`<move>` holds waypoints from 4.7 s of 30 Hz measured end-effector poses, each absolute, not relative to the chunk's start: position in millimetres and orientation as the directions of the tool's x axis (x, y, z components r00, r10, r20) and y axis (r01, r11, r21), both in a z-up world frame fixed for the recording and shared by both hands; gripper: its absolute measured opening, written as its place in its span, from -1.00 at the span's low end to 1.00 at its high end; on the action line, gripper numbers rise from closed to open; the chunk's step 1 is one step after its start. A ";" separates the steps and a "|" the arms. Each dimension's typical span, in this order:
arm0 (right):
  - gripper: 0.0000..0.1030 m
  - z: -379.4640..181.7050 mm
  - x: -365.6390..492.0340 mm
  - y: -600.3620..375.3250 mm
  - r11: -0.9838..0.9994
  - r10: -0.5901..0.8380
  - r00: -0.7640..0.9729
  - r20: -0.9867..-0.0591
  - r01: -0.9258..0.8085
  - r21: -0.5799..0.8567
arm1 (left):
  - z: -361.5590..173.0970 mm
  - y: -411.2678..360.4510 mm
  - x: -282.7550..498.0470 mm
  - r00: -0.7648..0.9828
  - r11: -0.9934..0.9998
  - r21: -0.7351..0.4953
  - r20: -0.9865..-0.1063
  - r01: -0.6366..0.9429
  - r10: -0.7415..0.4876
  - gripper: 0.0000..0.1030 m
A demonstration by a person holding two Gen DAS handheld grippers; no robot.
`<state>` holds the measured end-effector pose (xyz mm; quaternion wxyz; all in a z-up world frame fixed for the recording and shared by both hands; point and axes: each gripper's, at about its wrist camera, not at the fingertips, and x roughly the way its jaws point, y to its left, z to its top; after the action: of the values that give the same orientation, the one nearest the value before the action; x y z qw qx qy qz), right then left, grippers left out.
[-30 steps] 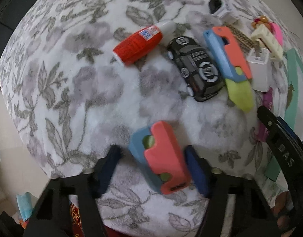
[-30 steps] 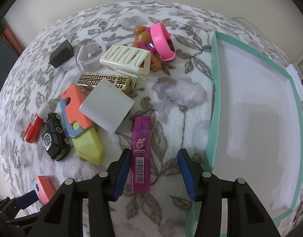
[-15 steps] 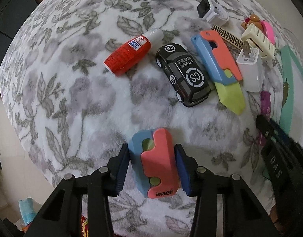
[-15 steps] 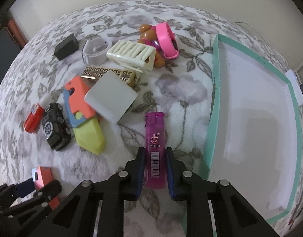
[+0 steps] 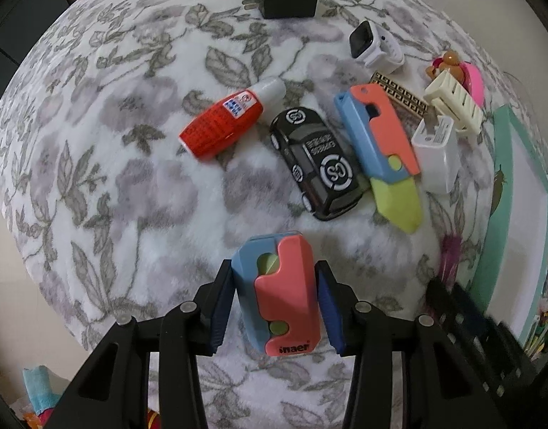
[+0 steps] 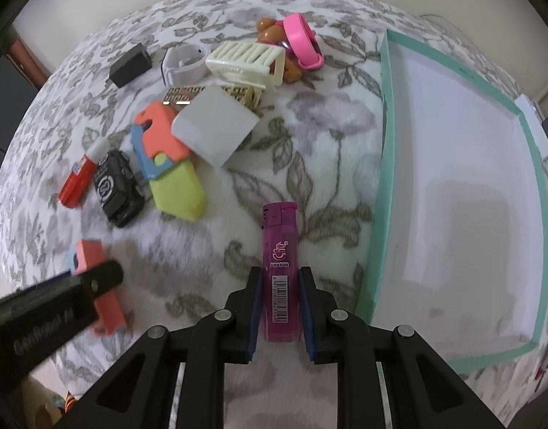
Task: Organize rigid objects
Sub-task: 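Lift the lighter with the right tool while the left tool lifts the toy knife toward the tray, then lower the lighter into the tray and open the right tool while the left tool releases the toy knife there, then move the right tool to the black toy car while the left tool moves to the red glue bottle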
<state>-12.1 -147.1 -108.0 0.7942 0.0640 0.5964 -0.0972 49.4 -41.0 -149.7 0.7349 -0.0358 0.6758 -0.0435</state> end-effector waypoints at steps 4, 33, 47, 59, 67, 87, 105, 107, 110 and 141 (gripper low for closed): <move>-0.59 -107.4 -27.9 -146.6 0.965 -0.037 0.266 -0.963 0.262 0.035 | -144.8 -39.3 59.4 0.090 0.993 -0.121 -0.989 0.007 -0.121 -0.10; -0.59 -69.1 -31.5 -187.9 0.907 0.119 0.369 -0.922 0.338 0.253 | -51.3 2.8 63.3 0.231 0.970 -0.244 -0.944 -0.008 -0.236 -0.18; -0.59 -67.6 -27.4 -187.6 0.911 0.112 0.381 -0.918 0.330 0.248 | -31.5 8.7 62.7 0.236 0.966 -0.258 -0.939 -0.001 -0.251 -0.19; -0.59 -33.0 -30.6 -189.8 0.914 0.101 0.477 -0.873 0.302 0.271 | 0.5 3.4 57.1 0.325 0.951 -0.307 -0.895 0.047 -0.305 -0.19; -0.59 -11.8 -36.3 -228.2 0.890 0.008 0.522 -0.853 0.386 0.244 | 33.0 -46.5 58.8 0.359 0.945 -0.291 -0.874 0.151 -0.327 -0.19; -0.59 -2.2 -58.8 -359.6 0.748 -0.306 0.470 -0.828 0.657 0.097 | 9.7 -213.7 59.5 0.187 0.874 -0.299 -0.901 0.383 -0.391 -0.19; -0.59 -56.4 -46.4 -380.0 0.727 -0.373 0.321 -0.871 0.684 -0.059 | -56.4 -257.6 80.2 0.108 0.896 -0.235 -0.949 0.377 -0.295 -0.31; -0.59 -60.3 -45.4 -381.9 0.722 -0.375 0.317 -0.871 0.689 -0.060 | -61.1 -261.5 83.9 0.106 0.898 -0.233 -0.951 0.372 -0.291 -0.31; -0.59 -64.0 -43.0 -384.1 0.724 -0.376 0.315 -0.871 0.687 -0.064 | -68.5 -265.9 87.7 0.109 0.899 -0.230 -0.951 0.372 -0.288 -0.31; 0.27 -43.4 -48.8 -381.4 0.727 -0.380 0.362 -0.851 0.685 -0.033 | -17.9 -211.1 73.5 0.223 0.880 -0.282 -0.896 0.382 -0.384 0.41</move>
<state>-48.8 -381.4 -43.4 0.8081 0.1665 0.4589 -0.3295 73.5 -211.1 -17.9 0.7821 -0.0007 0.5729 -0.2450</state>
